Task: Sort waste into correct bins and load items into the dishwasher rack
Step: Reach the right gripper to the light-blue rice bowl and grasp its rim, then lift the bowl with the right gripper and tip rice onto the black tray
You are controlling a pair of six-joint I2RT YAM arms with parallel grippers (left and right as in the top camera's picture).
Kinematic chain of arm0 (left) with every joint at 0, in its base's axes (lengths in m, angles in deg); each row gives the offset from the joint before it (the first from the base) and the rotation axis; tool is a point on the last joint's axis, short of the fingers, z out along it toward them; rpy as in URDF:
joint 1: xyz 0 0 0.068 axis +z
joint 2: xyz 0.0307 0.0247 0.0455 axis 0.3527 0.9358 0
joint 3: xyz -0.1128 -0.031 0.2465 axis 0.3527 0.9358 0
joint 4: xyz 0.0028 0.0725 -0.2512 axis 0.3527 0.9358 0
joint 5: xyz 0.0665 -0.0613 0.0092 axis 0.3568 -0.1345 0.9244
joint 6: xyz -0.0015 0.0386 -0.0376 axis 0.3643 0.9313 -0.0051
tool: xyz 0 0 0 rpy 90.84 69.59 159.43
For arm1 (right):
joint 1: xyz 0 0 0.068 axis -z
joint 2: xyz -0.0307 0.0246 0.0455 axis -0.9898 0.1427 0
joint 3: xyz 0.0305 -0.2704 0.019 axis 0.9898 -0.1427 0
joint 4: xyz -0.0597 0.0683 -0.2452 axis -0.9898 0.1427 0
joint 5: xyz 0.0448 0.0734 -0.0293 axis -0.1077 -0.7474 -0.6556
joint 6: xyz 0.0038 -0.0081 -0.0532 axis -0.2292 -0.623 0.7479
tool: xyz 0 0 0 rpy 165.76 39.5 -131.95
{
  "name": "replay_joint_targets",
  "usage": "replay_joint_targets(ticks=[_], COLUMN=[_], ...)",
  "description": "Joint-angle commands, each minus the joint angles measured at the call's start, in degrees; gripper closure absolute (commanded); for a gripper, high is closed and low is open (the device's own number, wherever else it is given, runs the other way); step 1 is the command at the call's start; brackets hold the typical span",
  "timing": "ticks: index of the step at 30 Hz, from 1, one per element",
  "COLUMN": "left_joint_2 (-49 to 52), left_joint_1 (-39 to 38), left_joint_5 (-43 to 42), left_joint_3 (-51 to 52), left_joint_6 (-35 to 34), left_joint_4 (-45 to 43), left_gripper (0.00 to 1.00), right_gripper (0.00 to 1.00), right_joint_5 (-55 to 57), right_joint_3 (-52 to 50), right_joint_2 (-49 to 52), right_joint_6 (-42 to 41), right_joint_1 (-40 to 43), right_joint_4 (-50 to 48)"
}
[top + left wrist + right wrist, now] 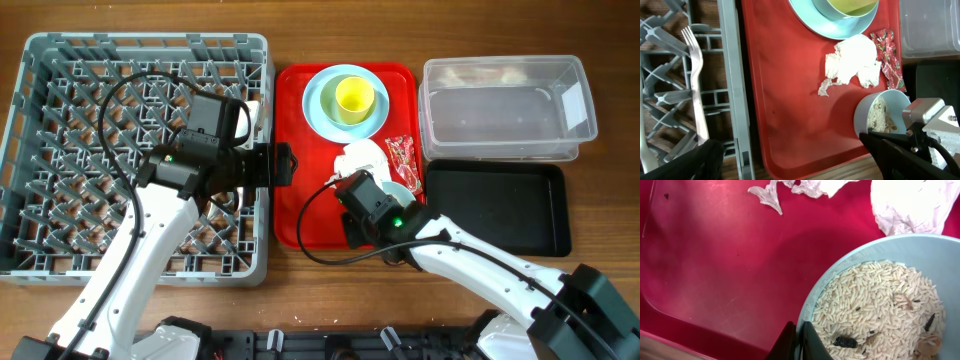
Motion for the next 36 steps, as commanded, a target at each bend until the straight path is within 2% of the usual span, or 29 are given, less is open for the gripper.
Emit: replay_joint_targets(ticks=[1, 5, 17, 20, 21, 24, 26, 30, 36], left_joint_2=[-0.4, -0.4, -0.4, -0.4, -0.4, -0.4, -0.4, -0.4, -0.4], left_joint_1=[0.4, 0.4, 0.4, 0.4, 0.4, 0.4, 0.4, 0.4, 0.4], left_joint_5=[-0.5, -0.5, -0.5, -0.5, -0.5, -0.5, -0.5, -0.5, -0.5], left_joint_3=[-0.8, -0.8, -0.8, -0.8, -0.8, -0.8, -0.8, -0.8, -0.8], left_joint_6=[-0.3, -0.3, -0.3, -0.3, -0.3, -0.3, -0.3, -0.3, -0.3], left_joint_4=[-0.1, -0.1, -0.1, -0.1, -0.1, -0.1, -0.1, -0.1, -0.1], left_gripper=[0.0, 0.0, 0.0, 0.0, 0.0, 0.0, 0.0, 0.0, 0.0], right_gripper=[0.96, 0.91, 0.9, 0.71, 0.7, 0.74, 0.95, 0.96, 0.96], right_joint_5=[0.5, 0.1, -0.5, -0.5, -0.5, -0.5, -0.5, -0.4, 3.5], right_joint_3=[0.4, 0.4, -1.6, -1.6, -1.6, -1.6, -1.6, -0.2, 15.0], right_joint_2=[-0.6, -1.9, -2.0, -2.0, -2.0, -2.0, -2.0, -2.7, -9.1], right_joint_6=[0.2, 0.2, 0.2, 0.2, 0.2, 0.2, 0.2, 0.5, 3.7], right_joint_1=[0.2, 0.2, 0.2, 0.2, 0.2, 0.2, 0.2, 0.2, 0.2], right_joint_4=[0.3, 0.3, 0.9, 1.8, 2.3, 2.6, 2.5, 4.2, 21.4])
